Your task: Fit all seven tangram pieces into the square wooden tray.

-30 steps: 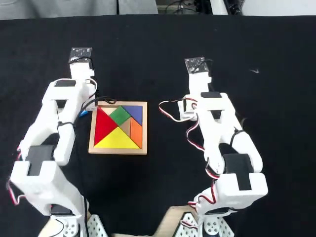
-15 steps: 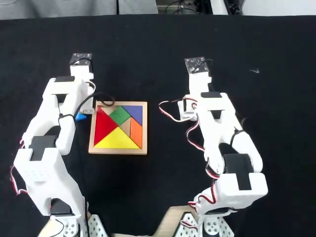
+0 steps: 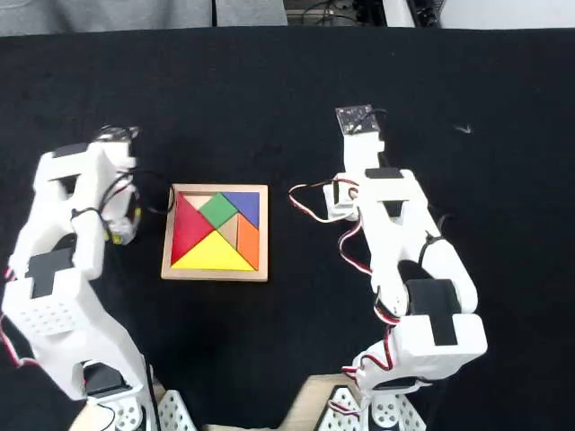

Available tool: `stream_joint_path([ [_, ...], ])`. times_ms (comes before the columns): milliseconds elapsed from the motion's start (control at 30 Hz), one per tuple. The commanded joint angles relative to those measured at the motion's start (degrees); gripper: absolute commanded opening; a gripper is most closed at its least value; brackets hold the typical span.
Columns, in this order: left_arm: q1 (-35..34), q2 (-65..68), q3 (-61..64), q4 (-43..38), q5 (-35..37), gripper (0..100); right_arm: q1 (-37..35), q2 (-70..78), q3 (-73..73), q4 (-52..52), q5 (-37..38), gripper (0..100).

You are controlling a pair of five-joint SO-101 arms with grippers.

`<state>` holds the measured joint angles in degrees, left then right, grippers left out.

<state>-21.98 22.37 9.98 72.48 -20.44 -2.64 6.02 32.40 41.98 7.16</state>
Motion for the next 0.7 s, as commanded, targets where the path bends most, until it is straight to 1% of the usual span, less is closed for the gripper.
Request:
stream_joint_path([
  [0,-6.7,-1.4,-0.8,1.0,-3.3,3,0.6,-2.9,0.0,-1.0,-0.4,1.1],
  [100,-9.7,-1.4,-2.8,2.6,-3.6,3,0.6,-2.9,0.0,-1.0,-0.4,1.1],
  [233,-9.7,-3.5,-6.1,7.6,-3.5,3,0.6,-2.9,0.0,-1.0,-0.4,1.1],
  [400,-3.5,-13.0,-6.4,13.6,-3.5,3,0.6,-2.9,0.0,-1.0,-0.4,1.1],
  [467,-1.1,-18.3,-6.3,14.1,-3.3,3,0.6,-2.9,0.0,-1.0,-0.4,1.1],
  [533,-0.4,-22.5,-6.2,13.0,-1.9,3,0.6,-2.9,0.0,-1.0,-0.4,1.1],
  [567,-0.7,-23.7,-6.0,12.2,0.1,4,0.6,-2.9,0.0,-1.0,-0.4,1.1],
  [600,-1.1,-24.1,-5.5,11.3,1.9,7,0.6,-2.9,0.0,-1.0,-0.4,1.1],
  [667,-2.2,-24.1,-4.5,9.6,3.6,18,0.6,-2.9,0.0,-1.0,-0.4,1.1],
])
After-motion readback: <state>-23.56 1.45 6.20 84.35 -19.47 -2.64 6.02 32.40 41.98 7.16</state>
